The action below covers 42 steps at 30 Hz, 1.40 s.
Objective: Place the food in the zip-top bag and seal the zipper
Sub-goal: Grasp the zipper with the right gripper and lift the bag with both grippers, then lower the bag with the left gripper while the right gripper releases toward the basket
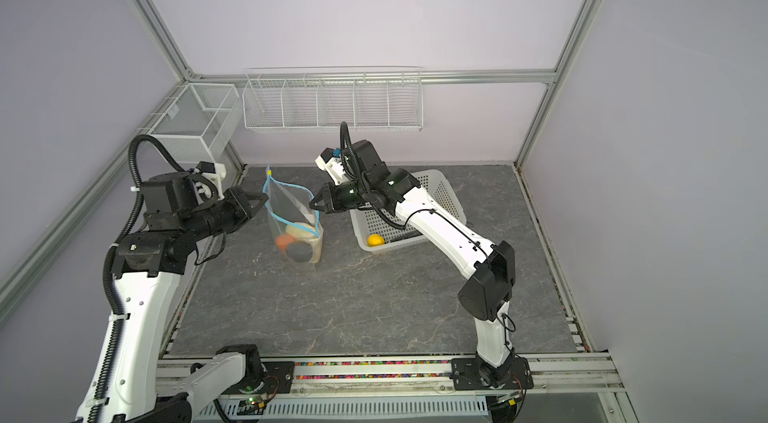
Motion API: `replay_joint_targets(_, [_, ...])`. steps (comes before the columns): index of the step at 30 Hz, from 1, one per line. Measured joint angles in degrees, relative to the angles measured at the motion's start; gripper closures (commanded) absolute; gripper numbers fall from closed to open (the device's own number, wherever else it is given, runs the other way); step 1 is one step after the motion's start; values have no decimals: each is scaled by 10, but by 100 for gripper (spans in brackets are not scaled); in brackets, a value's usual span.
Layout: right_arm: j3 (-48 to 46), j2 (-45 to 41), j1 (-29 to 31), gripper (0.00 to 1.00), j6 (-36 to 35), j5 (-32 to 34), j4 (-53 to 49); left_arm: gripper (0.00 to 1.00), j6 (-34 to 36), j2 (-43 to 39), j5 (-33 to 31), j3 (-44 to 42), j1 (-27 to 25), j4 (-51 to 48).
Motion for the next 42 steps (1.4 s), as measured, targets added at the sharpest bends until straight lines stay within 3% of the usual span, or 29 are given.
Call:
replay_joint_targets(7, [-17,4,0,93,25,-21,38,100,26,9,-21,38,0,-37])
replay_joint_targets(16, [-2,68,1,93,72,-59,120,100,59,26,-99,57,5,-96])
replay_joint_targets(25, [6,114,45,93,197,-103,261,100,95,49,-210,130,3,-148])
replay_joint_targets(29, [-54,114,61,93,259,-112,362,100,109,50,-249,150,-7,-161])
replay_joint_targets(35, [-198,117,35,93,342,-110,492,100,116,104,-224,132,-13,-143])
replay_joint_targets(42, [-332,99,-15,88,337,-81,498,100,113,208,-155,54,-97,-83])
